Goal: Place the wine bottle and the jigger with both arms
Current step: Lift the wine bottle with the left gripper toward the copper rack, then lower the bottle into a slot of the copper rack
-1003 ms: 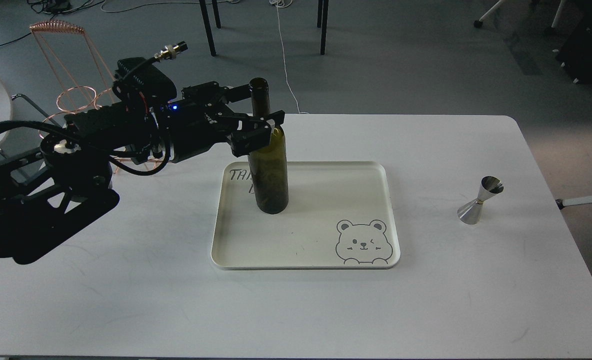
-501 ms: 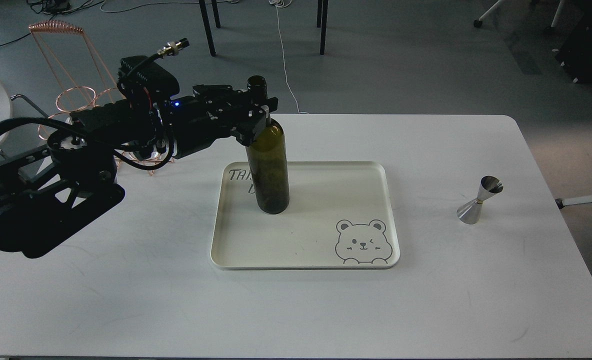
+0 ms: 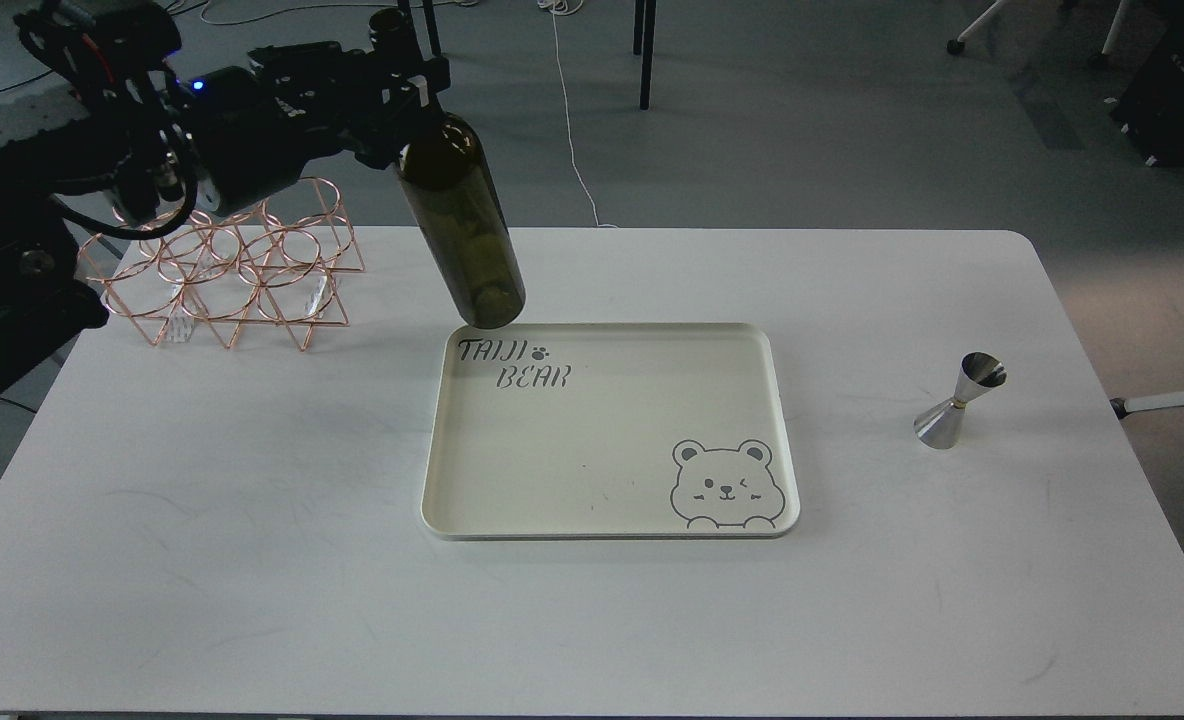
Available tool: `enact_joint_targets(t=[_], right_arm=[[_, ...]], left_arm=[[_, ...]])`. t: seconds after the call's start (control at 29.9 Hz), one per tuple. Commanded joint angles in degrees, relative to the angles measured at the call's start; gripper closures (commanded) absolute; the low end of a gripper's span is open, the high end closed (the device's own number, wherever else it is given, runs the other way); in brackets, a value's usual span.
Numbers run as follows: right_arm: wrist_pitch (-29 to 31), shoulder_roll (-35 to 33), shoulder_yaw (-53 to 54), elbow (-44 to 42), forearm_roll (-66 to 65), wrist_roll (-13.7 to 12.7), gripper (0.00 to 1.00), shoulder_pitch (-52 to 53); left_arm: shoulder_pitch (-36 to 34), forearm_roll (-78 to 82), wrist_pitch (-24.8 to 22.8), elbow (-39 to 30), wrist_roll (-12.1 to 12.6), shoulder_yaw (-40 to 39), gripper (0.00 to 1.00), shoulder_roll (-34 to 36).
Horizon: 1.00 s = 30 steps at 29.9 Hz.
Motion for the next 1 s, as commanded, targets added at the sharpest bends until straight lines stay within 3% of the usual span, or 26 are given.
enact_joint_targets(t=[0.0, 0.13, 0.53, 0.97], right_arm=[[-0.09, 0.17, 0.08, 0.0, -0.02, 0.0, 0.04, -0.09], [-0.27, 0.26, 0.08, 0.0, 0.07, 0.0, 0.04, -0.09], [-0.09, 0.17, 0.08, 0.0, -0.02, -0.08, 0.04, 0.09], [-0.09, 0.17, 0.08, 0.0, -0.02, 0.0, 0.04, 0.0]], left_arm=[[-1.2, -1.64, -0.06, 0.82, -0.7, 0.6, 0.83, 4.83], [-1.55, -0.85, -0.23, 2.83, -2.28, 0.95, 0.83, 7.47], [-5.68, -0.94, -0.14, 13.82, -2.2, 1.12, 0.83, 7.13], [-5.6, -0.67, 1.18, 18.13, -1.85, 4.2, 0.83, 3.96]])
